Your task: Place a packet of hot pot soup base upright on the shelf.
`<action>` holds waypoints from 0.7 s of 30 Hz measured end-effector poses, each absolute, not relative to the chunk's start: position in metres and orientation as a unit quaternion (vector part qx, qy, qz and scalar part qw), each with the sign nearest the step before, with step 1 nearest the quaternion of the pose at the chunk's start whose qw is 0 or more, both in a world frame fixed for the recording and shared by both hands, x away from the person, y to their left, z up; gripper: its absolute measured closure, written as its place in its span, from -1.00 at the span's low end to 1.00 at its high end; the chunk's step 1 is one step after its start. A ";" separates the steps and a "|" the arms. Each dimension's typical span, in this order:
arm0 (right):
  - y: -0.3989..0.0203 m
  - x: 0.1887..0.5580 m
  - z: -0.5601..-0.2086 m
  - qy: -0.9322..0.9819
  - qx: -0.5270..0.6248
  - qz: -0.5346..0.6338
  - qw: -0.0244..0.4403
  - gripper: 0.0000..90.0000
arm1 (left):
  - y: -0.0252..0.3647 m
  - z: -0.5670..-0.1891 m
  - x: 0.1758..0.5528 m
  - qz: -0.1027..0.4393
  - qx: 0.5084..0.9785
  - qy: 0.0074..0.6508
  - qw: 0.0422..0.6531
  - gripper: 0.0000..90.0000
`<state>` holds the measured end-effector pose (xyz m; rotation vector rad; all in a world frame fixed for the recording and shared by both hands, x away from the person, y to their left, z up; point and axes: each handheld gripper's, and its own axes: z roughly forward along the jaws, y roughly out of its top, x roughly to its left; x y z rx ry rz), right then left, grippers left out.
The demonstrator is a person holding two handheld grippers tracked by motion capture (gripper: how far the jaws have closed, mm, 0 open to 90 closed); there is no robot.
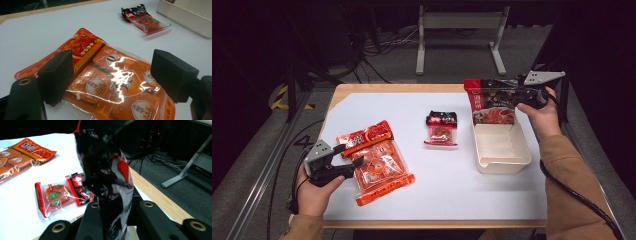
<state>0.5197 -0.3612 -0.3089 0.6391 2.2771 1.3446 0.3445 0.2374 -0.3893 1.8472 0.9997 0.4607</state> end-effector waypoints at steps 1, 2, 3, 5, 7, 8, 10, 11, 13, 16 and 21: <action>-0.361 0.520 -0.309 0.819 0.232 0.482 0.207 0.78 | 0.237 -0.389 0.345 0.190 0.756 0.408 0.475 -0.55; -0.361 0.520 -0.310 0.822 0.235 0.476 0.205 0.77 | 0.237 -0.390 0.345 0.188 0.756 0.409 0.475 -0.55; -0.361 0.521 -0.313 0.827 0.240 0.467 0.202 0.76 | 0.236 -0.390 0.345 0.188 0.756 0.408 0.475 -0.55; -0.363 0.522 -0.319 0.830 0.246 0.460 0.199 0.76 | 0.236 -0.391 0.345 0.188 0.757 0.408 0.474 -0.55; -0.368 0.521 -0.322 0.822 0.253 0.471 0.195 0.75 | 0.235 -0.391 0.345 0.185 0.759 0.409 0.472 -0.55; -0.369 0.520 -0.324 0.820 0.255 0.475 0.193 0.75 | 0.235 -0.392 0.346 0.185 0.759 0.408 0.473 -0.55; -0.371 0.520 -0.325 0.819 0.257 0.475 0.192 0.73 | 0.234 -0.392 0.346 0.186 0.759 0.407 0.472 -0.56; -0.372 0.519 -0.325 0.820 0.258 0.474 0.191 0.72 | 0.234 -0.392 0.346 0.185 0.760 0.407 0.472 -0.56; -0.373 0.519 -0.325 0.820 0.264 0.472 0.188 0.70 | 0.234 -0.392 0.346 0.185 0.760 0.407 0.472 -0.55; -0.375 0.518 -0.326 0.821 0.268 0.467 0.190 0.69 | 0.234 -0.392 0.346 0.184 0.760 0.407 0.471 -0.56; -0.381 0.514 -0.332 0.815 0.285 0.466 0.195 0.69 | 0.232 -0.392 0.348 0.186 0.761 0.404 0.472 -0.56</action>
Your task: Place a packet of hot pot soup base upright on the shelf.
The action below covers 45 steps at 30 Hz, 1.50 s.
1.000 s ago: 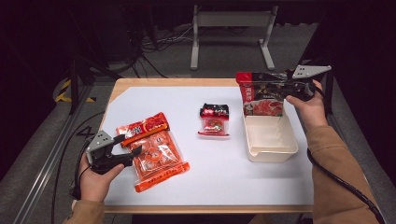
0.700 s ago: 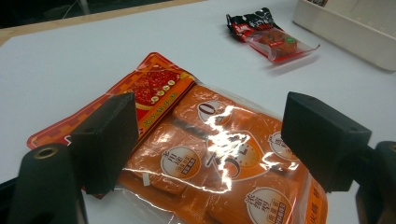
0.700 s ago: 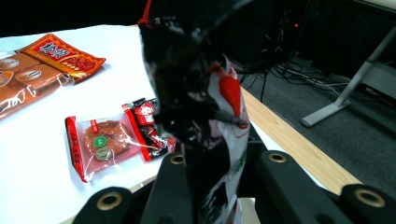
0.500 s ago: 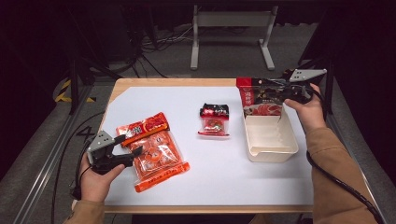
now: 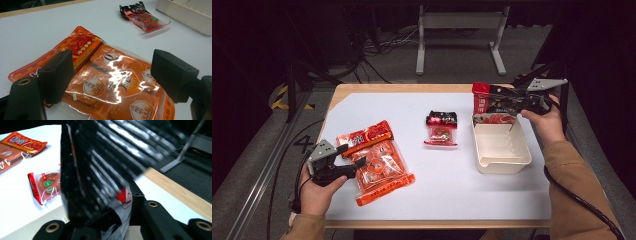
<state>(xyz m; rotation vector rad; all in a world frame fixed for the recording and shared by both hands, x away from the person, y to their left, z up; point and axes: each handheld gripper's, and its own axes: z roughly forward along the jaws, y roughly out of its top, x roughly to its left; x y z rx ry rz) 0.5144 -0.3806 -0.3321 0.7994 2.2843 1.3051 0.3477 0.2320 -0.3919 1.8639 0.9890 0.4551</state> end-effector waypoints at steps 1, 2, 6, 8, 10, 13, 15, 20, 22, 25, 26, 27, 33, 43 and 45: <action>-0.381 0.514 -0.333 0.813 0.290 0.466 0.193 0.69 | 0.232 -0.392 0.348 0.184 0.762 0.404 0.471 -0.56; -0.383 0.514 -0.334 0.812 0.296 0.465 0.193 0.69 | 0.231 -0.392 0.348 0.184 0.762 0.404 0.472 -0.56; -0.385 0.513 -0.337 0.806 0.313 0.464 0.193 0.70 | 0.230 -0.392 0.349 0.182 0.762 0.403 0.473 -0.56; -0.386 0.513 -0.338 0.803 0.317 0.465 0.194 0.70 | 0.230 -0.392 0.350 0.181 0.762 0.402 0.474 -0.56; -0.385 0.513 -0.338 0.805 0.319 0.461 0.196 0.69 | 0.230 -0.392 0.350 0.180 0.762 0.402 0.474 -0.56; -0.383 0.513 -0.336 0.809 0.321 0.452 0.196 0.66 | 0.230 -0.392 0.350 0.181 0.762 0.402 0.474 -0.56; -0.381 0.512 -0.334 0.809 0.325 0.449 0.196 0.49 | 0.230 -0.392 0.350 0.182 0.762 0.402 0.475 -0.56; -0.382 0.510 -0.332 0.794 0.341 0.462 0.202 0.07 | 0.229 -0.392 0.351 0.181 0.763 0.402 0.473 -0.56; -0.384 0.508 -0.329 0.786 0.341 0.472 0.207 -0.05 | 0.228 -0.393 0.352 0.179 0.764 0.401 0.473 -0.56; -0.383 0.504 -0.323 0.784 0.333 0.478 0.213 -0.15 | 0.227 -0.393 0.353 0.178 0.764 0.400 0.474 -0.56; -0.383 0.502 -0.321 0.784 0.330 0.477 0.219 -0.19 | 0.226 -0.393 0.353 0.177 0.765 0.399 0.474 -0.56; -0.383 0.500 -0.319 0.782 0.329 0.479 0.224 -0.23 | 0.226 -0.394 0.354 0.177 0.765 0.399 0.474 -0.56; -0.383 0.489 -0.299 0.767 0.317 0.500 0.248 -0.28 | 0.223 -0.394 0.357 0.174 0.767 0.396 0.474 -0.56; -0.369 0.465 -0.264 0.740 0.294 0.543 0.267 -0.30 | 0.222 -0.393 0.364 0.164 0.768 0.393 0.478 -0.56; -0.367 0.461 -0.261 0.736 0.293 0.549 0.268 -0.30 | 0.222 -0.392 0.364 0.165 0.768 0.392 0.478 -0.55</action>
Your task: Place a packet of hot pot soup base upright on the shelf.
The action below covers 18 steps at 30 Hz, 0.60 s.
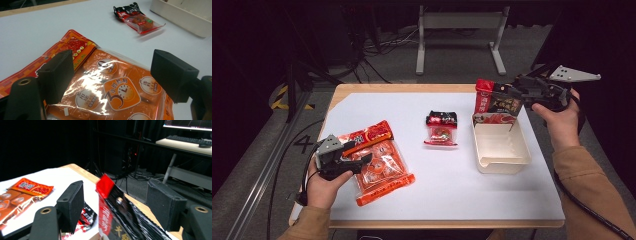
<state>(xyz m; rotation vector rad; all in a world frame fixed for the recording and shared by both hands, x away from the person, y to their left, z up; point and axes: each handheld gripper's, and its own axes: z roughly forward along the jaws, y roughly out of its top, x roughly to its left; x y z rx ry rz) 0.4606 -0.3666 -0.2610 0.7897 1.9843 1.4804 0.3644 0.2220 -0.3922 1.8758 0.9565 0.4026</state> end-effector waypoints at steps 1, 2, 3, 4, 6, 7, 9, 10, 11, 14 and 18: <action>-0.365 0.459 -0.260 0.736 0.291 0.552 0.265 -0.30 | 0.222 -0.391 0.365 0.164 0.767 0.392 0.481 -0.55; -0.362 0.456 -0.259 0.737 0.288 0.555 0.257 -0.30 | 0.223 -0.390 0.366 0.166 0.767 0.390 0.481 -0.55; -0.359 0.452 -0.257 0.741 0.286 0.554 0.252 -0.29 | 0.224 -0.389 0.366 0.163 0.767 0.392 0.482 -0.54; -0.356 0.448 -0.257 0.744 0.282 0.553 0.247 -0.28 | 0.225 -0.388 0.366 0.163 0.766 0.392 0.483 -0.54; -0.349 0.440 -0.256 0.746 0.282 0.556 0.235 -0.28 | 0.227 -0.387 0.367 0.162 0.764 0.399 0.481 -0.55; -0.346 0.436 -0.256 0.746 0.287 0.555 0.228 -0.28 | 0.227 -0.387 0.367 0.162 0.764 0.401 0.479 -0.56; -0.341 0.428 -0.257 0.747 0.290 0.555 0.222 -0.26 | 0.229 -0.385 0.367 0.165 0.766 0.403 0.474 -0.56; -0.339 0.424 -0.257 0.748 0.290 0.554 0.220 -0.25 | 0.229 -0.385 0.367 0.165 0.764 0.406 0.473 -0.57; -0.337 0.421 -0.258 0.749 0.291 0.554 0.218 -0.25 | 0.230 -0.385 0.367 0.170 0.764 0.407 0.471 -0.57; -0.329 0.411 -0.262 0.759 0.285 0.545 0.212 -0.25 | 0.232 -0.383 0.367 0.179 0.766 0.407 0.464 -0.59; -0.324 0.404 -0.267 0.766 0.282 0.542 0.200 -0.24 | 0.238 -0.383 0.368 0.184 0.760 0.419 0.461 -0.60</action>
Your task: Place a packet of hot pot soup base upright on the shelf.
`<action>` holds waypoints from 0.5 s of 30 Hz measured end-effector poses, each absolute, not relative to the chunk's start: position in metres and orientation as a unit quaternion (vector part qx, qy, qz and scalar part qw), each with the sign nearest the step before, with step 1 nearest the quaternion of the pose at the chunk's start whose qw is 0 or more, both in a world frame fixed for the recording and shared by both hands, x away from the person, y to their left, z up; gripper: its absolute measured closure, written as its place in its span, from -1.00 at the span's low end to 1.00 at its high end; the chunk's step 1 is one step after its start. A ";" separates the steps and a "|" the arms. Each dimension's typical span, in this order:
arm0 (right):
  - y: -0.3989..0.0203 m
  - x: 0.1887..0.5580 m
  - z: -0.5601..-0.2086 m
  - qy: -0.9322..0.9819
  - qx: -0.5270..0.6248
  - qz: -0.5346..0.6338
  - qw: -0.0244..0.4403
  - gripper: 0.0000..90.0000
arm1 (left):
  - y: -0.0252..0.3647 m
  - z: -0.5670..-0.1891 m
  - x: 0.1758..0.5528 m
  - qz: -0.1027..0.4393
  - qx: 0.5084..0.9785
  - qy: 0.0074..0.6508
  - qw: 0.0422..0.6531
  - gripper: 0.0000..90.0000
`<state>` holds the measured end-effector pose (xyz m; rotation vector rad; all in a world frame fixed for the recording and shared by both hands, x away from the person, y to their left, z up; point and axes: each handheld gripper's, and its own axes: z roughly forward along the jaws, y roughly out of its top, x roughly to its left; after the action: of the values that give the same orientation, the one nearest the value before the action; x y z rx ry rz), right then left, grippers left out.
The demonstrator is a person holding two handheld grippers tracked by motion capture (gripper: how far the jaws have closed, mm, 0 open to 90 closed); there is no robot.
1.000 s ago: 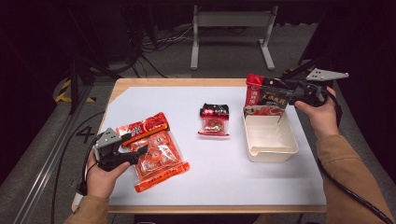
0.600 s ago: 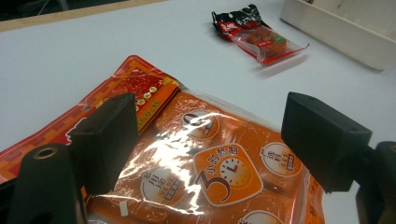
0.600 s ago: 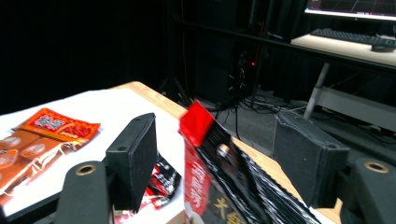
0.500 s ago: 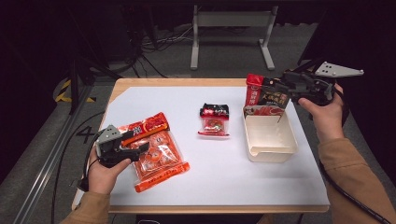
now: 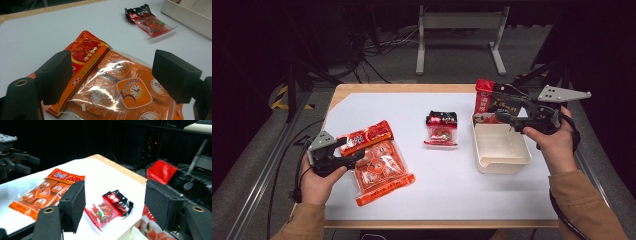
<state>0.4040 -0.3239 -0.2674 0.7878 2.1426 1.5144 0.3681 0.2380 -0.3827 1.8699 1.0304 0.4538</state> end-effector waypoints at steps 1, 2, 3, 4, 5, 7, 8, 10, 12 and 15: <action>-0.323 0.402 -0.269 0.767 0.281 0.543 0.197 -0.24 | 0.241 -0.383 0.368 0.188 0.759 0.422 0.458 -0.60; -0.321 0.400 -0.270 0.766 0.279 0.545 0.194 -0.24 | 0.243 -0.383 0.368 0.194 0.756 0.427 0.457 -0.61; -0.321 0.400 -0.270 0.766 0.279 0.545 0.194 -0.24 | 0.243 -0.383 0.368 0.194 0.756 0.427 0.457 -0.61; -0.320 0.398 -0.272 0.766 0.278 0.548 0.190 -0.24 | 0.246 -0.383 0.368 0.196 0.755 0.431 0.454 -0.61; -0.317 0.395 -0.275 0.766 0.275 0.550 0.188 -0.24 | 0.248 -0.383 0.369 0.201 0.756 0.431 0.450 -0.63; -0.313 0.391 -0.282 0.766 0.269 0.553 0.187 -0.24 | 0.247 -0.383 0.368 0.219 0.764 0.423 0.435 -0.66; -0.311 0.389 -0.286 0.767 0.264 0.554 0.189 -0.24 | 0.245 -0.382 0.368 0.221 0.768 0.418 0.432 -0.66; -0.309 0.387 -0.293 0.764 0.259 0.561 0.185 -0.24 | 0.244 -0.380 0.368 0.221 0.773 0.406 0.434 -0.63; -0.308 0.385 -0.297 0.759 0.261 0.568 0.181 -0.24 | 0.246 -0.377 0.368 0.214 0.770 0.404 0.445 -0.59; -0.307 0.379 -0.303 0.756 0.262 0.571 0.182 -0.24 | 0.250 -0.376 0.368 0.205 0.767 0.404 0.454 -0.56</action>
<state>0.3790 -0.3067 -0.3028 0.7397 2.1336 1.6124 0.3675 0.2504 -0.3757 1.8940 0.9964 0.5047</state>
